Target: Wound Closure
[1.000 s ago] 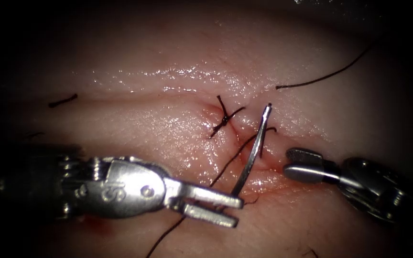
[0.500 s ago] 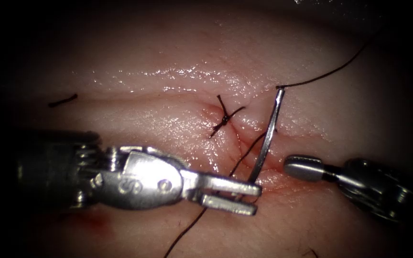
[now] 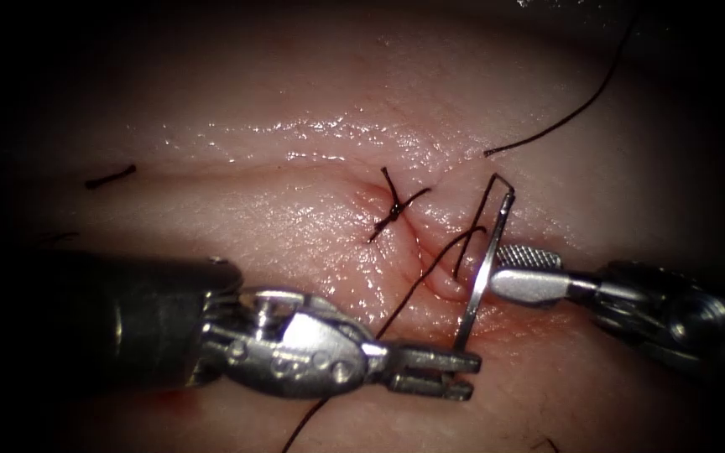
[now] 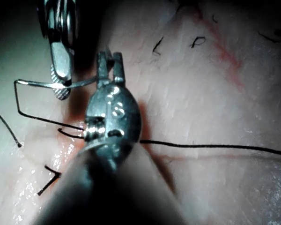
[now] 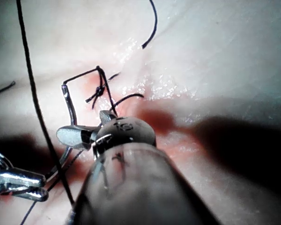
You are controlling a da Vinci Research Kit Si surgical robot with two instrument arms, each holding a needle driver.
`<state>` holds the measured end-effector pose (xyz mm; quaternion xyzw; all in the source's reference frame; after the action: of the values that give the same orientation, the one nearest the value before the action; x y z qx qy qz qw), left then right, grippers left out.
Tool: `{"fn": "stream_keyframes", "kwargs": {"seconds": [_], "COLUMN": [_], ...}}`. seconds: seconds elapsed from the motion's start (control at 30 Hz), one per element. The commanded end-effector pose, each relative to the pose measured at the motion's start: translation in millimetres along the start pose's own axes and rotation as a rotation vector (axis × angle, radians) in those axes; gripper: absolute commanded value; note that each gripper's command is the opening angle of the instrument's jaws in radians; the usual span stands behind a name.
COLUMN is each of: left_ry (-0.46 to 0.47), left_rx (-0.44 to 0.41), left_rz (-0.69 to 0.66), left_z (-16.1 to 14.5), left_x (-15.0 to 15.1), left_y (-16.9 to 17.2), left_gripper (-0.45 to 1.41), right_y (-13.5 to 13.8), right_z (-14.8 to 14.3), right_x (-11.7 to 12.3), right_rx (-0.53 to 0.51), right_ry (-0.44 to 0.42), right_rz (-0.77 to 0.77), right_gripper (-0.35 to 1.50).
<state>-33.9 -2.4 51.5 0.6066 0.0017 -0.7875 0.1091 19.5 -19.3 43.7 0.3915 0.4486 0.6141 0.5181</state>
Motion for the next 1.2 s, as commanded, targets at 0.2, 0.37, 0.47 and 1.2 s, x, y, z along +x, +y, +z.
{"fn": "stream_keyframes", "kwargs": {"seconds": [0.2, 0.37, 0.47, 1.2], "left_ry": [0.001, -0.007, -0.016, -0.034], "left_rx": [0.001, -0.004, -0.013, -0.027], "left_rz": [0.047, 0.051, 0.06, 0.066], "left_z": [1.1, 1.5, 1.7, 2.0], "left_x": [0.1, -0.2, -0.4, -1.0], "left_y": [0.3, 0.6, 0.8, 1.1], "left_gripper": [-0.45, -0.45, -0.45, -0.45], "right_y": [0.8, 0.7, 0.7, -0.3], "right_z": [1.6, 1.8, 1.7, 2.4], "right_x": [-0.6, -0.6, -0.5, -0.5], "right_rx": [0.012, 0.008, -0.002, 0.01], "right_ry": [-0.014, -0.009, 0.003, 0.017], "right_rz": [0.072, 0.084, 0.085, 0.075], "right_gripper": [1.31, 1.18, 1.16, 1.45]}}
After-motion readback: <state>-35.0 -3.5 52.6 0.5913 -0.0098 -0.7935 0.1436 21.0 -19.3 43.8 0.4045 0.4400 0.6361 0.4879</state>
